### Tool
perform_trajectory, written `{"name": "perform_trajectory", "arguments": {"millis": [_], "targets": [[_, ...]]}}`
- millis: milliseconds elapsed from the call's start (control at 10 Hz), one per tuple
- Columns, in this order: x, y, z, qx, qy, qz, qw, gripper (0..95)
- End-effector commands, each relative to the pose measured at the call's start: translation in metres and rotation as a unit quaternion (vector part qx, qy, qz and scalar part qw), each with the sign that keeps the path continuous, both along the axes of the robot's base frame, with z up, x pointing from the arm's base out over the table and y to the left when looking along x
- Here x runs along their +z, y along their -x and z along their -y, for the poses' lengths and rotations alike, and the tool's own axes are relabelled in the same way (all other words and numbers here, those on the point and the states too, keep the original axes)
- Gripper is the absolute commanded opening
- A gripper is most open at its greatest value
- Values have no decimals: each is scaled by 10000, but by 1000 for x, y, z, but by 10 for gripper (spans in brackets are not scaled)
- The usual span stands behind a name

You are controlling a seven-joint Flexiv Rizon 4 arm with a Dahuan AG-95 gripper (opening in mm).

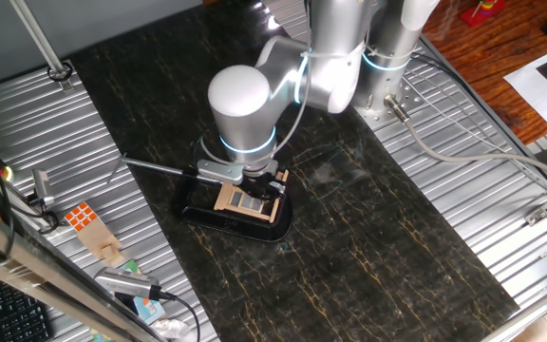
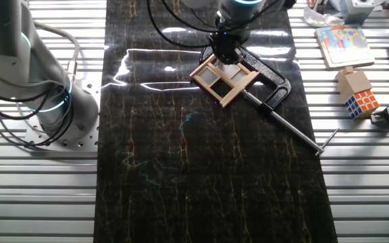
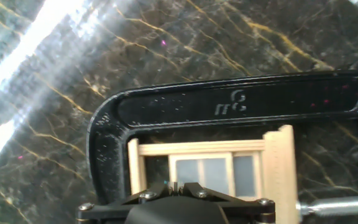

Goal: Open a sliding window

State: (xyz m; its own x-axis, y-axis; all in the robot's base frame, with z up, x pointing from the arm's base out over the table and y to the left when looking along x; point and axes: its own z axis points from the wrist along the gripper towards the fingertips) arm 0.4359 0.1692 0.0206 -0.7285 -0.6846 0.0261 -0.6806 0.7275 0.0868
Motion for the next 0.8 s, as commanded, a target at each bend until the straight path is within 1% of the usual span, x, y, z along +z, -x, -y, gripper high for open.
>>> {"name": "perform_trajectory", "arguments": {"millis": [100, 400, 800], "targets": [[0, 2, -3, -44, -4, 1, 10000, 0], [-1, 5, -9, -120, -3, 16, 9999, 0], [-4, 5, -10, -87, -31, 73, 9999, 0]]}}
